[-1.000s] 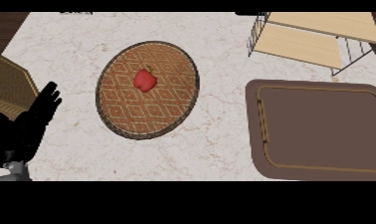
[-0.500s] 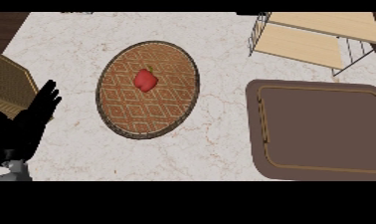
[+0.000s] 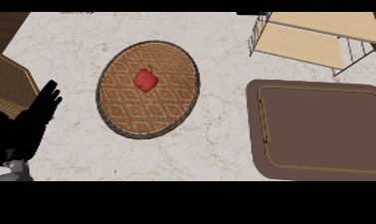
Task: Pick the lemon from the tray and place it in the tiered shelf
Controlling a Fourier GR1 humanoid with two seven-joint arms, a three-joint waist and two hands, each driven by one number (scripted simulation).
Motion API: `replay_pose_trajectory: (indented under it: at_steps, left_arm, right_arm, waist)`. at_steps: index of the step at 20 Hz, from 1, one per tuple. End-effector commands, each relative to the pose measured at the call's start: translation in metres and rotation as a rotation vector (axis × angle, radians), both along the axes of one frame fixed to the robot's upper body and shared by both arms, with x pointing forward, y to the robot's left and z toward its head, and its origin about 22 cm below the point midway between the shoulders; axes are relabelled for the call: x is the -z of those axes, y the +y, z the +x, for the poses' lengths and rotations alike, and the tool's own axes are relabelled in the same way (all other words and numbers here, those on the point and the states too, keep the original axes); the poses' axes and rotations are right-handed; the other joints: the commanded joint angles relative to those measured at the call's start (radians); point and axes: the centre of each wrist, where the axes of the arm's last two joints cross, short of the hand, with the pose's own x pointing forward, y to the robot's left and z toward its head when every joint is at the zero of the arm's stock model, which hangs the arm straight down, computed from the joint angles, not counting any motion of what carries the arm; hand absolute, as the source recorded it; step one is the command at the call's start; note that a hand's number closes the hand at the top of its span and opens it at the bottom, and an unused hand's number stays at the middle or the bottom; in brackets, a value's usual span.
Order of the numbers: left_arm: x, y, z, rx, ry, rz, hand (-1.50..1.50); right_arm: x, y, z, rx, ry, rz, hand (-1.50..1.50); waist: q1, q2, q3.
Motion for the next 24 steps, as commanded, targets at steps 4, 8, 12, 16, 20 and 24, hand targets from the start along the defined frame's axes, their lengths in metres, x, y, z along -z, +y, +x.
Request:
replay_pose_trajectory:
  at_steps: [4, 8, 12, 16, 20, 24]
  left_arm:
    - [0.0, 0.0, -0.014, 0.005, -0.003, 0.011, 0.0]
    - [-0.003, 0.0, -0.009, 0.006, 0.017, 0.002, 0.0]
    - [-0.009, -0.016, -0.009, 0.014, -0.012, 0.002, 0.0]
    - [0.007, 0.001, -0.003, 0.01, 0.001, 0.002, 0.0]
    - [0.005, -0.008, -0.008, 0.004, 0.009, -0.003, 0.0]
    - [0.014, 0.002, -0.009, -0.014, 0.015, -0.003, 0.0]
  right_arm:
    - [0.034, -0.014, 0.026, 0.043, 0.065, -0.056, -1.5]
    - [0.034, -0.03, 0.026, 0.002, 0.017, -0.043, -1.5]
    - [0.035, -0.026, 0.034, -0.015, -0.045, 0.072, -1.5]
    - [0.026, -0.043, 0.029, -0.036, -0.085, 0.21, -1.5]
    - [0.015, -0.046, 0.025, -0.076, -0.088, 0.362, -1.5]
    - [-0.003, -0.07, 0.006, -0.12, -0.144, 0.47, -1.5]
  waist:
    - [0.009, 0.001, 0.0]
    - [0.001, -0.001, 0.0]
    - [0.008, -0.001, 0.001]
    - [-0.001, 0.001, 0.0]
    - [-0.007, -0.005, 0.001]
    - [-0.022, -0.009, 0.0]
